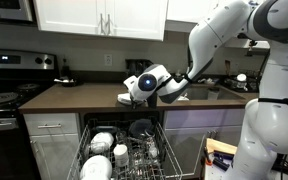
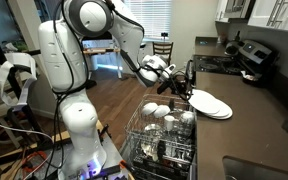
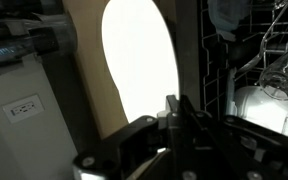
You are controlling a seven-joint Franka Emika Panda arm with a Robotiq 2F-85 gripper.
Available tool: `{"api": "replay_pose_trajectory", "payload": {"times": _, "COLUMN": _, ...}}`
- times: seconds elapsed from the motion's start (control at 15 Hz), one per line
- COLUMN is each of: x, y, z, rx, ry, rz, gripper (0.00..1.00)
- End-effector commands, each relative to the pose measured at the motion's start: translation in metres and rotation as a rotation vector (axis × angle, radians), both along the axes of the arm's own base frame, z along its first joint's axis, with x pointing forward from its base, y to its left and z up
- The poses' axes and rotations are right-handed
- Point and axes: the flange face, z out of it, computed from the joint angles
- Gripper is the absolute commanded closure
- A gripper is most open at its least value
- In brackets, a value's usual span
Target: Remove the white plate from the dishwasher and put it on top of the white plate on the counter
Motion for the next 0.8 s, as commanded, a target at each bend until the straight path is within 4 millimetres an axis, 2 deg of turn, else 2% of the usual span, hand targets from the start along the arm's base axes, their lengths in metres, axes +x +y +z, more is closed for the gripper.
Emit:
{"api": "replay_pose_trajectory", "payload": {"times": 0.0, "x": 0.005, "y": -0.005, "z": 0.007, "rx": -0.035, "ry": -0.004, "rz": 0.022, "gripper": 0.99}}
{"api": "replay_pose_trajectory", "payload": {"times": 0.33, "x": 0.006, "y": -0.012, "z": 0.011, "rx": -0.064, "ry": 0.004, "rz": 0.050, "gripper": 0.98}}
{"api": "replay_pose_trajectory", "payload": {"times": 0.73, "x": 0.007, "y": -0.030, "z": 0.013, "rx": -0.098, "ry": 0.004, "rz": 0.084, "gripper": 0.98}}
